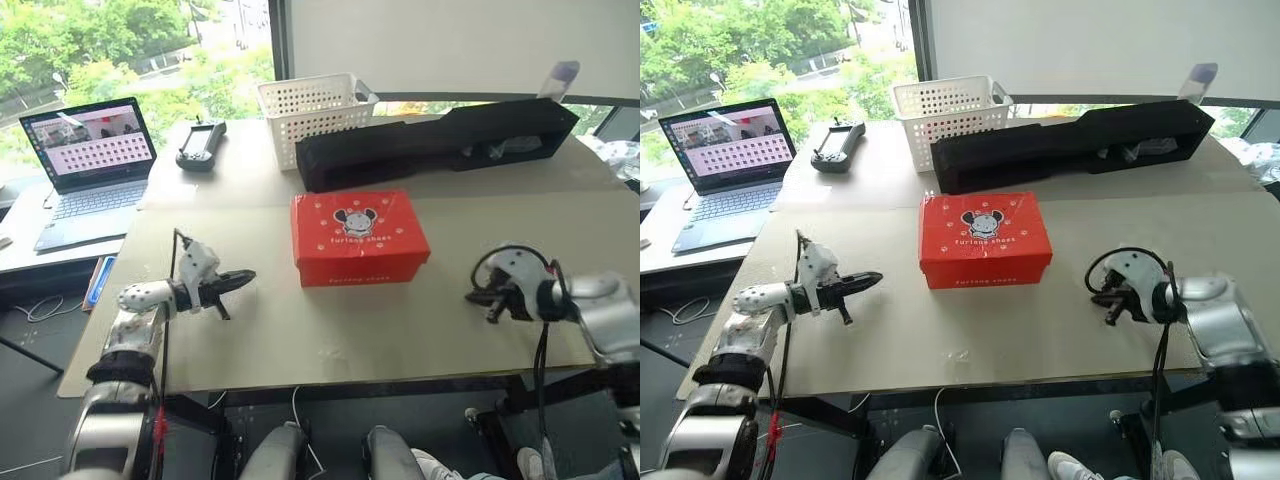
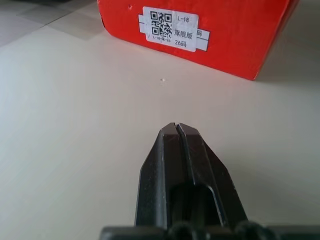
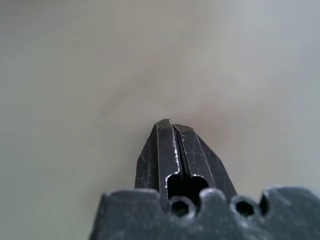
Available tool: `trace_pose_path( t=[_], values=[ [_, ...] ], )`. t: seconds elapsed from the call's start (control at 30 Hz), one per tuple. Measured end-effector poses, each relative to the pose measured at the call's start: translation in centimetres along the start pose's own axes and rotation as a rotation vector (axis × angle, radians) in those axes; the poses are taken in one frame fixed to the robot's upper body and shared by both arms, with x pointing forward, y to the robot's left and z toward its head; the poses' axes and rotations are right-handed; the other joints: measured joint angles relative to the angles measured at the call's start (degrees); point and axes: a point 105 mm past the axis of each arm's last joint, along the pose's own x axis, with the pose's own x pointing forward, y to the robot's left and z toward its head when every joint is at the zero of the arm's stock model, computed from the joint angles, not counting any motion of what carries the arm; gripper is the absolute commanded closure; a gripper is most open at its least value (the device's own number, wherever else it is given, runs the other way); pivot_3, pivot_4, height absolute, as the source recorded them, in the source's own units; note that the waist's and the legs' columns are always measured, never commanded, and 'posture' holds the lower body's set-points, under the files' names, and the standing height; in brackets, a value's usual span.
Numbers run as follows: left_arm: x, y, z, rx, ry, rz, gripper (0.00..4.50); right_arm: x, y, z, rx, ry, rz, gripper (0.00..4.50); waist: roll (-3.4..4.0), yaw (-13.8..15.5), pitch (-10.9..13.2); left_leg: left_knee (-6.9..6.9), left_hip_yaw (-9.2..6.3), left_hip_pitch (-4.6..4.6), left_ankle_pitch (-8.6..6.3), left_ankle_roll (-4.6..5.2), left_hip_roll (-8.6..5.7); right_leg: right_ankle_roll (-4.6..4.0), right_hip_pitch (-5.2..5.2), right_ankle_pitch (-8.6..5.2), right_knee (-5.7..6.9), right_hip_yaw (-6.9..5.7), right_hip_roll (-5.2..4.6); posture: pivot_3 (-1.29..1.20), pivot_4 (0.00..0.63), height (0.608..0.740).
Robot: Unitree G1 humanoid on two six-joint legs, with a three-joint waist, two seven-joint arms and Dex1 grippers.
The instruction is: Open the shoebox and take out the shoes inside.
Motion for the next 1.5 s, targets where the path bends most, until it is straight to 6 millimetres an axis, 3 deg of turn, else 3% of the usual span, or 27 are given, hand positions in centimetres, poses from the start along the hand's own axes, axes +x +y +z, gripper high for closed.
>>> trace_pose_path(
  t=[0.13,0.23,0.47,0.67,0.8,1.1,1.3,1.5],
  values=[
    [-0.2,-3.2,1.2,-0.035,-0.102,0.041,4.5,1.5,5.1,4.0,0.059,-0.193,0.126,4.49,0.09,-0.98,-0.07,-0.01,0.08,0.15,-0.02,-0.02,0.05,0.03,0.13,-0.06,0.07,0.19,-0.44,0.0,0.15,0.738],
    [-0.9,-5.4,0.4,-0.103,-0.113,0.083,4.5,2.6,6.8,5.7,0.113,-0.264,0.095,4.49,0.06,-1.09,-0.06,-0.03,0.06,0.1,-0.02,-0.03,0.05,-0.31,0.08,-0.26,0.09,0.24,-0.56,0.0,0.15,0.738],
    [-3.0,-7.2,1.9,-0.071,-0.071,0.047,4.5,4.5,6.0,8.2,0.252,-0.357,-0.067,4.49,0.07,0.04,-0.06,-0.09,0.14,0.11,-0.02,-0.03,-0.09,-0.37,-0.02,-0.3,0.03,0.0,-0.59,0.0,0.15,0.738],
    [-3.6,-7.8,2.7,-0.057,-0.057,-0.006,4.5,4.6,4.7,10.0,0.249,-0.391,-0.162,4.49,0.07,0.23,-0.06,-0.16,0.14,0.12,-0.02,-0.03,-0.07,-0.4,-0.03,-0.32,0.01,-0.09,-0.59,0.0,0.15,0.738],
    [-3.3,-7.5,3.7,-0.037,-0.082,-0.014,4.5,4.9,5.1,10.4,0.237,-0.39,-0.156,4.49,0.07,0.17,-0.06,-0.16,0.15,0.11,-0.02,-0.03,-0.08,-0.39,-0.03,-0.32,0.0,-0.08,-0.6,0.0,0.15,0.738],
    [-3.2,-7.5,3.9,-0.036,-0.089,-0.024,4.5,5.8,6.6,11.2,0.238,-0.406,-0.087,4.49,0.07,-0.11,-0.06,-0.23,0.15,0.11,-0.02,-0.03,-0.06,-0.43,-0.03,-0.34,0.01,-0.05,-0.57,0.0,0.15,0.738],
    [-3.1,-7.6,3.9,-0.037,-0.087,-0.026,4.5,4.0,6.2,16.1,0.171,-0.539,-0.077,4.49,0.08,-0.13,-0.05,-0.3,0.14,0.12,-0.02,-0.03,-0.05,-0.45,-0.1,-0.35,-0.02,-0.08,-0.57,0.0,0.15,0.738],
    [-3.1,-7.4,3.9,-0.037,-0.087,-0.01,4.5,4.7,6.4,14.4,0.166,-0.468,-0.07,4.49,0.08,0.21,-0.05,-0.31,0.1,0.09,-0.02,-0.03,-0.08,-0.48,-0.09,-0.4,-0.06,-0.2,-0.63,0.0,0.15,0.738]
  ],
)
